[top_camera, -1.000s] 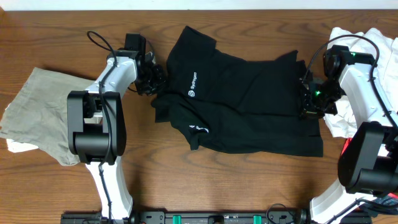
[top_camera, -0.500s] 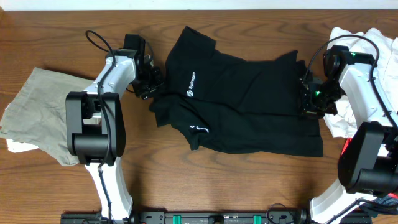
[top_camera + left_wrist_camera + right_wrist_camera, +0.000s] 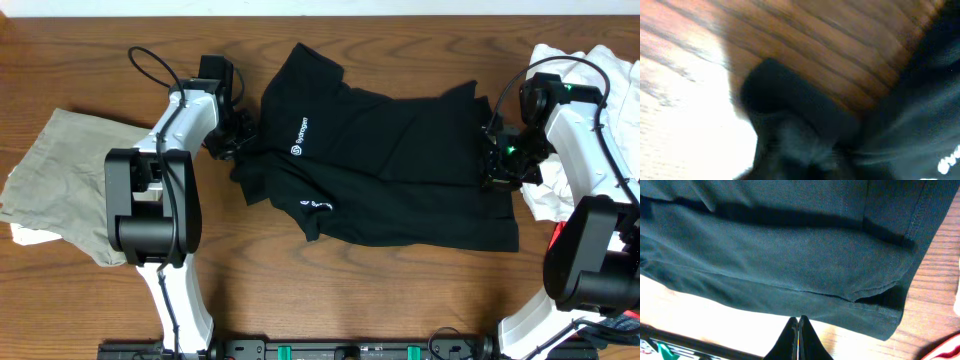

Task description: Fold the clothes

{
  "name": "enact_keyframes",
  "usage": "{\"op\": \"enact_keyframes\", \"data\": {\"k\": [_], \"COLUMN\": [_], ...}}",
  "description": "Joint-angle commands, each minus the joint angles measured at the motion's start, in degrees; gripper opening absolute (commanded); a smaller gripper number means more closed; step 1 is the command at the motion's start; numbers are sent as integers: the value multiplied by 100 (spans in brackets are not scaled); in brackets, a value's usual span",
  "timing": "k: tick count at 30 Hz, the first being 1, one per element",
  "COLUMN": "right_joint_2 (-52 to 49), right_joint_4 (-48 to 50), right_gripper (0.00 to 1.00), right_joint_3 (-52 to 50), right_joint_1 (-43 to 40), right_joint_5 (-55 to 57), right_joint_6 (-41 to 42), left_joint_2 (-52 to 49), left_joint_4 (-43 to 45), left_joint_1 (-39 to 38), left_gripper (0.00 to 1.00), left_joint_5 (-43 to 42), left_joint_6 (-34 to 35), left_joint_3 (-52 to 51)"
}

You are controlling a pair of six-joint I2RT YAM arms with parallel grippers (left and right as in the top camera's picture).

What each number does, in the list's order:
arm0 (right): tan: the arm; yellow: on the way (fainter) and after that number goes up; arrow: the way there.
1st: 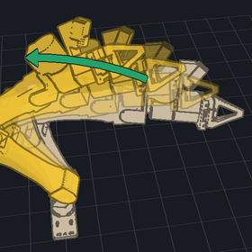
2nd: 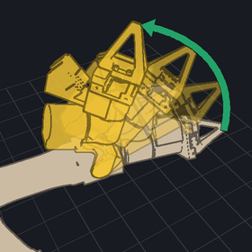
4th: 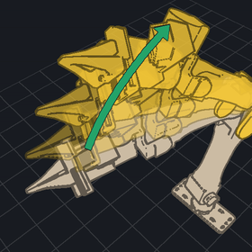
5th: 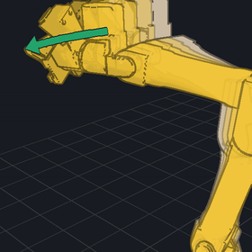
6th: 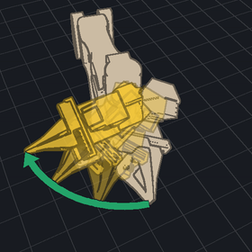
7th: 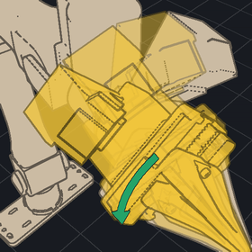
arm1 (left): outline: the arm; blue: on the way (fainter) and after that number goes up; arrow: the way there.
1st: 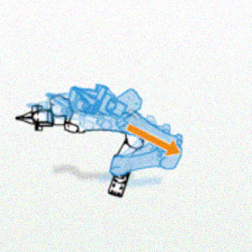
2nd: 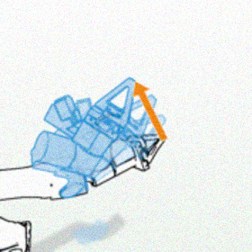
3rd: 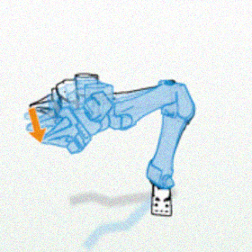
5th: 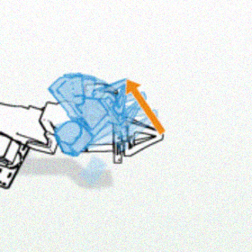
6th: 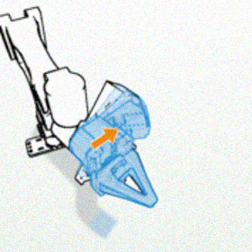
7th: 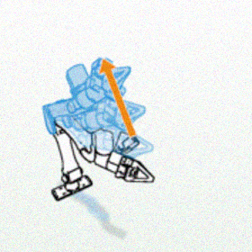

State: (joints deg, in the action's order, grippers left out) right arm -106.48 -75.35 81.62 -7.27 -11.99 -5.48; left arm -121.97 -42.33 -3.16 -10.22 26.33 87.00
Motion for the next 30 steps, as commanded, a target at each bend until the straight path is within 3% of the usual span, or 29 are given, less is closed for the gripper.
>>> {"op": "enact_keyframes", "data": {"k": [1, 5, 12, 16, 21, 26, 30], "right_joint_2": [81, 81, 81, 81, 81, 81, 81], "right_joint_4": [-9, -48, -2, 42, 385, 614, 872], "right_gripper": [2, 2, 2, 2, 1, 1, 1], "right_joint_3": [-11, -11, -11, -11, -13, -96, -398], "right_joint_1": [4, 7, 4, 4, 7, 52, 234], "right_joint_5": [2, 20, 20, 17, -50, -584, -866], "right_joint_6": [-81, -81, -76, -79, -79, -85, -105], "left_joint_2": [-74, -74, -74, -72, 186, 1086, 1974], "left_joint_4": [184, 542, 1261, 1445, 1005, 507, -376], "left_joint_1": [28, 46, 76, 190, 219, 219, 219], "left_gripper": [6, 6, 6, 6, 26, 32, 45], "left_joint_5": [678, 1709, 1722, 1770, 1692, 1687, 1530], "left_joint_6": [79, 7, -962, -1110, -1440, -1464, -1139], "left_joint_3": [-66, -66, -63, -42, 118, 140, 138]}}
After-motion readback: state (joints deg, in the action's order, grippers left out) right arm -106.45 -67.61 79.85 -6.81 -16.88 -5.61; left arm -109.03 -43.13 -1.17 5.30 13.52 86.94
